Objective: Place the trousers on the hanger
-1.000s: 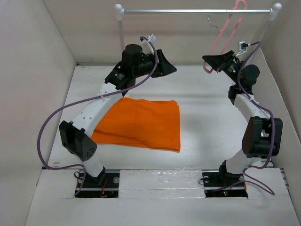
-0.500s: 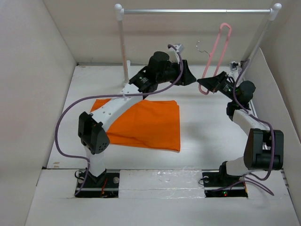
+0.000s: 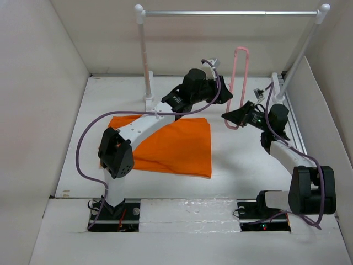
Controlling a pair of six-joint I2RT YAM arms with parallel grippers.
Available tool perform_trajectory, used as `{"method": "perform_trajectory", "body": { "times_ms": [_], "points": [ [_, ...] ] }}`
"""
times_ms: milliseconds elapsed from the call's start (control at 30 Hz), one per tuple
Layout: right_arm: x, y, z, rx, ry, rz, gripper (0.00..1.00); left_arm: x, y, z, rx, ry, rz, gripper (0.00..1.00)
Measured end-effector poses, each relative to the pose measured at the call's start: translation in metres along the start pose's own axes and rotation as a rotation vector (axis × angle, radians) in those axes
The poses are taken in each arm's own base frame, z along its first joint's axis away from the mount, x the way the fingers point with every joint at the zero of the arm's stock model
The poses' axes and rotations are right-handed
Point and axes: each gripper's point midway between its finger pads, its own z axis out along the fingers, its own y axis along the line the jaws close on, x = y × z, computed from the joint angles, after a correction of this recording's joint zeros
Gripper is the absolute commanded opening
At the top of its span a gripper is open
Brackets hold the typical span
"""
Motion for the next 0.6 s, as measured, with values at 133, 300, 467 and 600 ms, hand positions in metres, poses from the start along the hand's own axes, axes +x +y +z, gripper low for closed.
{"method": "perform_trajectory", "body": {
  "times_ms": [133, 300, 467, 600],
  "points": [
    [0.011, 0.006, -0.004, -0.001, 0.02, -0.001, 0.23, 0.005, 0.007, 0.005, -0.013, -0.011, -0.011, 0.39],
    [0.026, 0.009, -0.007, -0.002, 0.04, 0.01, 0.23, 0.027, 0.021, 0.012, -0.039, 0.019, -0.042, 0.35],
    [0.04, 0.001, -0.01, 0.019, 0.061, 0.06, 0.22, 0.045, 0.027, 0.015, -0.048, 0.028, -0.074, 0.31],
    [0.047, 0.0, -0.01, 0.018, 0.065, 0.088, 0.2, 0.048, 0.025, 0.017, -0.032, 0.025, -0.108, 0.2]
  ]
}}
